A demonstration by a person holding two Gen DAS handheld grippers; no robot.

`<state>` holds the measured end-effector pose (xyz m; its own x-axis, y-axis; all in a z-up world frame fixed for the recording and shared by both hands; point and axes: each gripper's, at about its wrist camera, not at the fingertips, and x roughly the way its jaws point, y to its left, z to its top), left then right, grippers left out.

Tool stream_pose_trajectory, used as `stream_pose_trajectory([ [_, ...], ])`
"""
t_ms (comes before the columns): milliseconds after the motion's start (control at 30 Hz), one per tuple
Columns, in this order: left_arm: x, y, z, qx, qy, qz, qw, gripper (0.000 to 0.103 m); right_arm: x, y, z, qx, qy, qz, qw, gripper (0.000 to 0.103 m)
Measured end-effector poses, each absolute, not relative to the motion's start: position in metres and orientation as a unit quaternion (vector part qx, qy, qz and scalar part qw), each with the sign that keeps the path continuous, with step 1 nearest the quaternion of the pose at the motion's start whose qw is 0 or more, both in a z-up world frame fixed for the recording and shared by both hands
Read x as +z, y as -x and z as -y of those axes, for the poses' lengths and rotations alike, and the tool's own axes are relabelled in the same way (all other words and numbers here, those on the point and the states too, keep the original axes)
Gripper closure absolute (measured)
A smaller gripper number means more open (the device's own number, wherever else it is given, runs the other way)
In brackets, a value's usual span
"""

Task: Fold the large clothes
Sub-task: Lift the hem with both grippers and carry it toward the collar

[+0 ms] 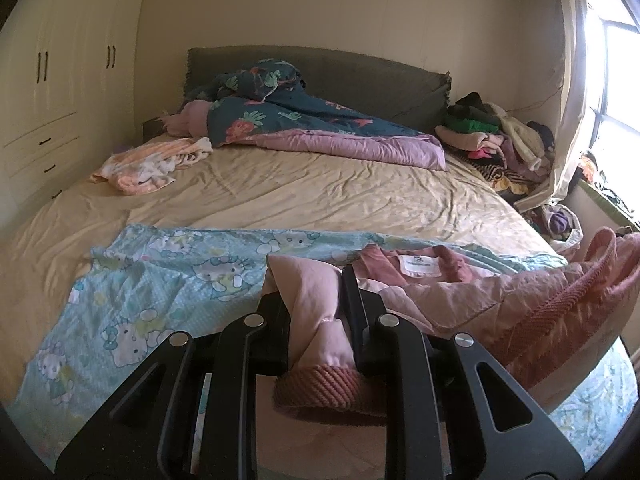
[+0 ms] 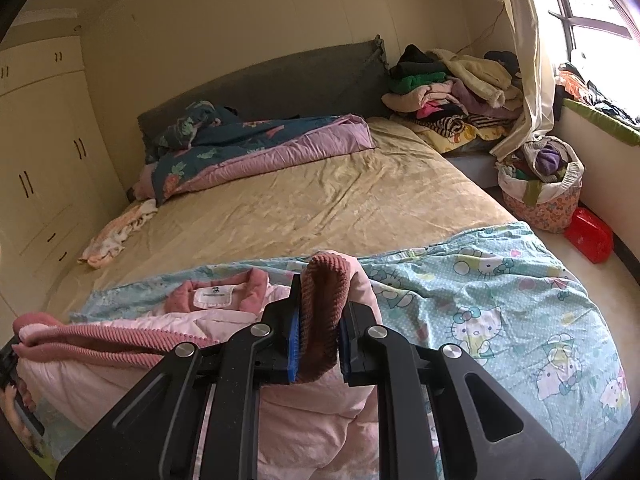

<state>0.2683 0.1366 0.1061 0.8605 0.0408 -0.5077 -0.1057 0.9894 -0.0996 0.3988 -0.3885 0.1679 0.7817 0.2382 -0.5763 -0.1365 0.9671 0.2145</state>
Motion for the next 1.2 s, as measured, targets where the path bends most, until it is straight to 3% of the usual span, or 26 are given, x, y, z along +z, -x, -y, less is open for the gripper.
stream_pose_trajectory([
  [1200,0.020,-0.321,-0.147,0.046,0.057,-0.313,0.947,0.086,0.056,-0.481,0.355,0.049,-0.032,-0.397,0.916,0.086],
])
